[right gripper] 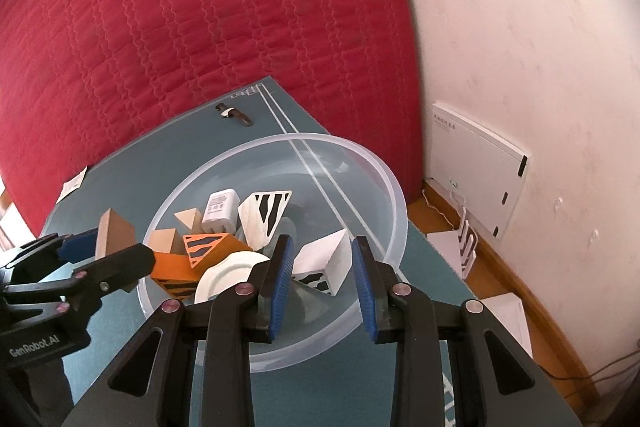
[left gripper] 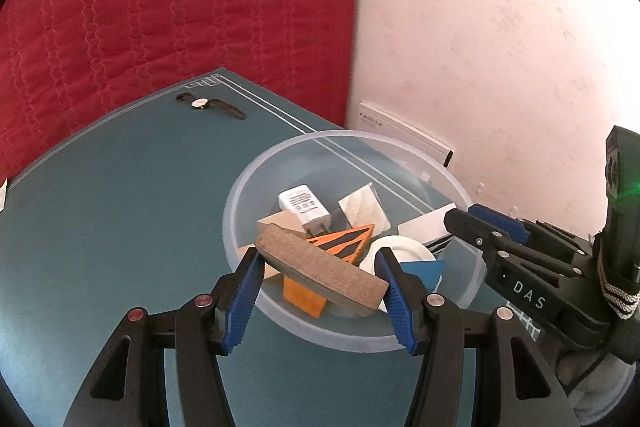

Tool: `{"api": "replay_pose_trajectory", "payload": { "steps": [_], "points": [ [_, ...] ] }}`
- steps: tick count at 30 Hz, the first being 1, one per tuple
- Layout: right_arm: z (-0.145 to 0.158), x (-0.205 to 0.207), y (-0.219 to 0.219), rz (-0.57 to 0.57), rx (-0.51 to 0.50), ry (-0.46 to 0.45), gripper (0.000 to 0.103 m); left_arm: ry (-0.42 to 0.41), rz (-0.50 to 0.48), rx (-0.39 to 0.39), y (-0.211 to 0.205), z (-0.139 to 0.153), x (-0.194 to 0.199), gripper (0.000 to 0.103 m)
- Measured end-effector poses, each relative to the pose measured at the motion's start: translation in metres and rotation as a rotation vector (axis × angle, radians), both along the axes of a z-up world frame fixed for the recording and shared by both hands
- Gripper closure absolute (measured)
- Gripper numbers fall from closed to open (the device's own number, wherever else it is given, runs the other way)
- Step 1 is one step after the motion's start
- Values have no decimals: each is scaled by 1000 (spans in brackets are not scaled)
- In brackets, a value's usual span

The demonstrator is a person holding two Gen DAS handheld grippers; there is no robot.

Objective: Organize rigid objects
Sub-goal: 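Carry the brown bar into the bowl and open the left gripper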

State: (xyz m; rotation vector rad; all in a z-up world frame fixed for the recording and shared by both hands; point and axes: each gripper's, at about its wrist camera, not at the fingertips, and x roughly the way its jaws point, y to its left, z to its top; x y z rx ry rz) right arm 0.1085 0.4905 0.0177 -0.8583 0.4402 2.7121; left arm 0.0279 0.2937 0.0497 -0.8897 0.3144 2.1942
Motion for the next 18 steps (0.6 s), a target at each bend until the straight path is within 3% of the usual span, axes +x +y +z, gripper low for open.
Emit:
{"api": "replay_pose_trajectory", "payload": {
  "steps": [8,10,18],
  "points": [
    [0,0,0,0,0,2,71,-34,-10,7,7,-7,-3,39],
    [0,-1,0,0,-1,0,71,-31,0,17,4,-7,-2,11],
    [0,0,-1,1,1,0,71,11,59,20,-16,-9,-4,10]
  ]
}}
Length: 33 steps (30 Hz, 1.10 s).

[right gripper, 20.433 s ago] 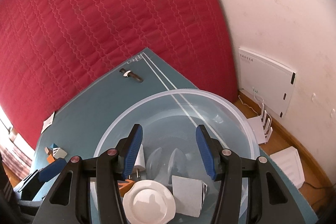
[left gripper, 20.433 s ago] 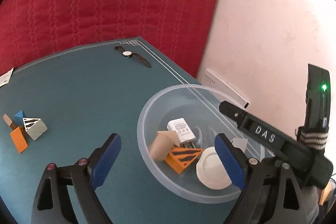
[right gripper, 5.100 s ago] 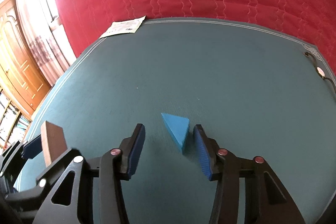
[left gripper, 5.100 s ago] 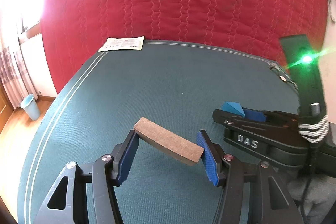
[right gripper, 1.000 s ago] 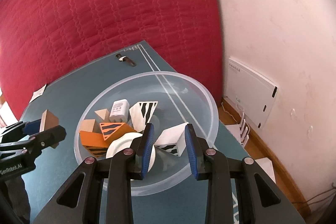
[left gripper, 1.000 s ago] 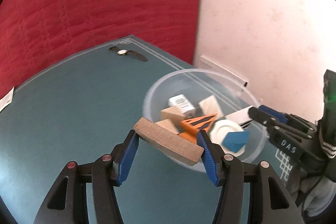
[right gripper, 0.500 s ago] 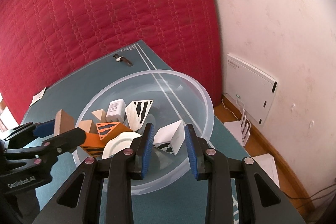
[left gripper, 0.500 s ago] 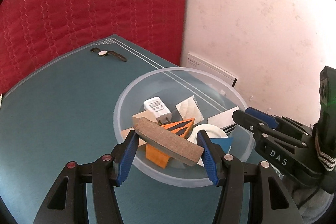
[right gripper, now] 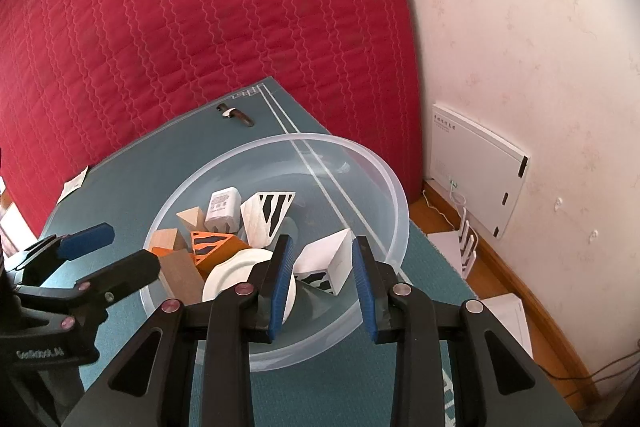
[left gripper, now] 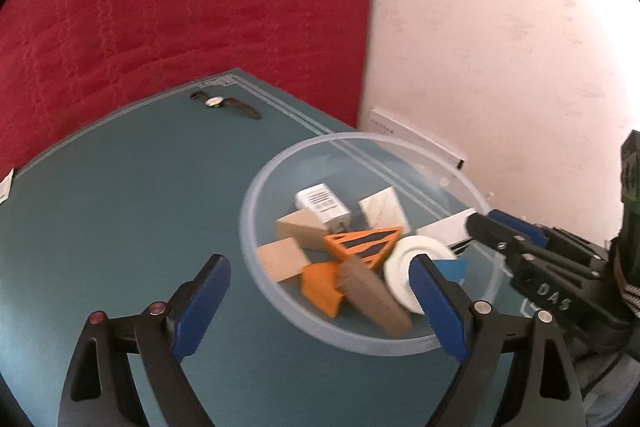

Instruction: Organize rigid objects

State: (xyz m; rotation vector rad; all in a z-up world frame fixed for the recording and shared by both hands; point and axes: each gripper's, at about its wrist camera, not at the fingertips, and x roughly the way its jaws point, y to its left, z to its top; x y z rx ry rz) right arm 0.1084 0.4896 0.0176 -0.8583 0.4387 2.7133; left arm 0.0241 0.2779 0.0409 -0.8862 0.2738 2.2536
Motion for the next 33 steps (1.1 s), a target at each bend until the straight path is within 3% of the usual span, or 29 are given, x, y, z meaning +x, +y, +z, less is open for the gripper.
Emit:
{"api": "replay_pose_trajectory", "payload": {
  "steps": [27,33],
  "points": [
    [3,2,-10,26,-3,4,70,-39,87,-91,2,-27,-20,5],
    [5,6,-16,30,0,8,60,15,107,-90,-5,-17,-13,1]
  ]
}}
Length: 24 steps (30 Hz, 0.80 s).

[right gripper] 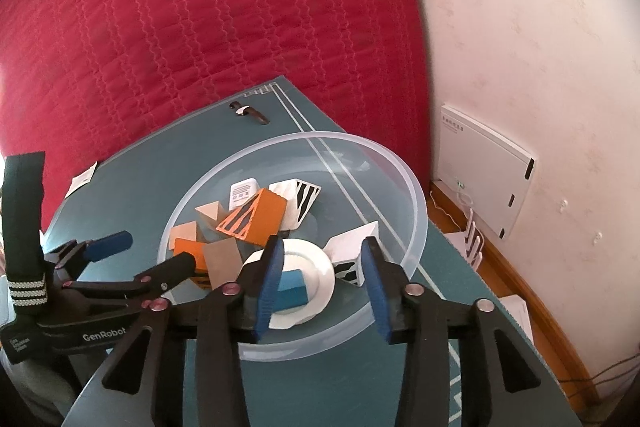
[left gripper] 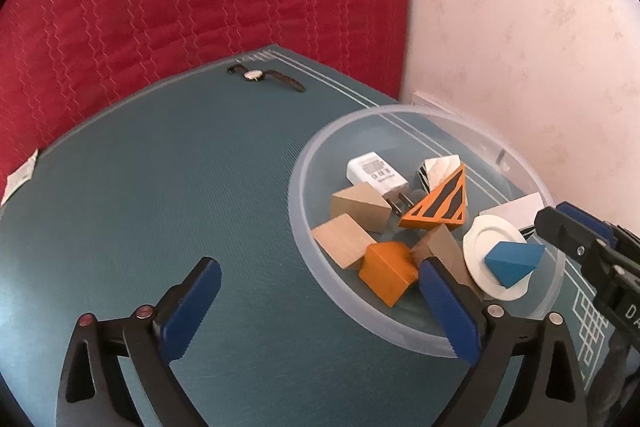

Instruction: Organize rigid objects

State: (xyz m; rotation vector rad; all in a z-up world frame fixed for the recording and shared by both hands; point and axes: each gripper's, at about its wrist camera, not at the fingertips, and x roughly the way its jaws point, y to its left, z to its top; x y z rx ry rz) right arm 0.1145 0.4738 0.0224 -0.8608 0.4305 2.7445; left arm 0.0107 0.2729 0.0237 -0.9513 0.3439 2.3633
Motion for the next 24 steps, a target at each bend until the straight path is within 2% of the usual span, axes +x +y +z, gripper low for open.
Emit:
{"api": "replay_pose_trajectory", "payload": {
  "steps": [10,24],
  "points": [
    [1,9,-8,-5,8,-13,56,103,31,-28,-13,16,13,1],
    [0,22,-14,3,20,-36,55,108,32,-3,-20,21,15,1]
  ]
}}
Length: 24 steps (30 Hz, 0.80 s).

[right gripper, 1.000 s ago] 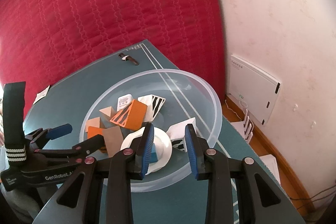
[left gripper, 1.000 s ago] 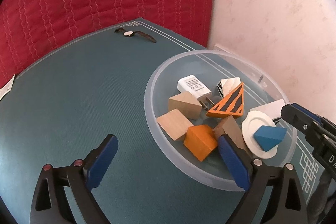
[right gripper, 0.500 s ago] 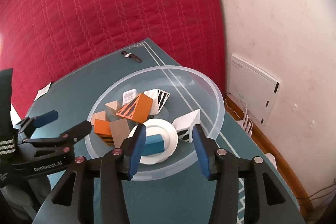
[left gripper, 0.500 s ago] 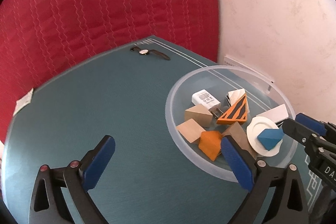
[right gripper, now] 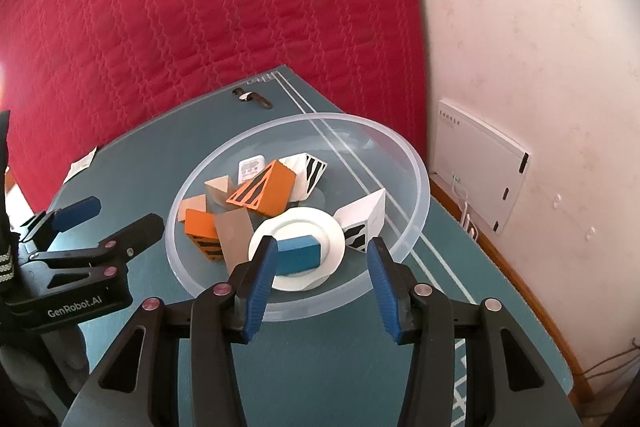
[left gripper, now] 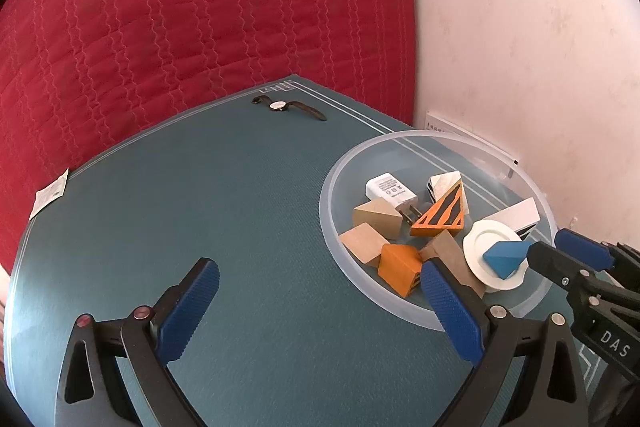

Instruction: Organize rigid objects

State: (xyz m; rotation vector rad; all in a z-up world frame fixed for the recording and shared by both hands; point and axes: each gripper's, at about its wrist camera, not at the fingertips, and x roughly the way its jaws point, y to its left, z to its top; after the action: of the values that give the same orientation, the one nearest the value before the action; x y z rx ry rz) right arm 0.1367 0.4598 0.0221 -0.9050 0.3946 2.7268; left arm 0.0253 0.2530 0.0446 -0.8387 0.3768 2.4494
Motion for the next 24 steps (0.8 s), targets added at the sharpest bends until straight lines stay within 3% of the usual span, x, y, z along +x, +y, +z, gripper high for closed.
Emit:
{"api": "replay_pose_trajectory", "payload": {
  "steps": [6,10,14,24],
  "points": [
    [0,4,-5,5,1,-10,54,3,5,0,-2,2,3,0],
    [-3,7,-8,-1,2,-20,36,5,27,-7,-4,2,3,0],
    [-6,12,-9,-8,3,-36,28,10,40,-3,-9,3,5,0],
    [-12,17,-16,-47,67,-62,20,15,23,-12,-13,2,12,0]
  ]
}}
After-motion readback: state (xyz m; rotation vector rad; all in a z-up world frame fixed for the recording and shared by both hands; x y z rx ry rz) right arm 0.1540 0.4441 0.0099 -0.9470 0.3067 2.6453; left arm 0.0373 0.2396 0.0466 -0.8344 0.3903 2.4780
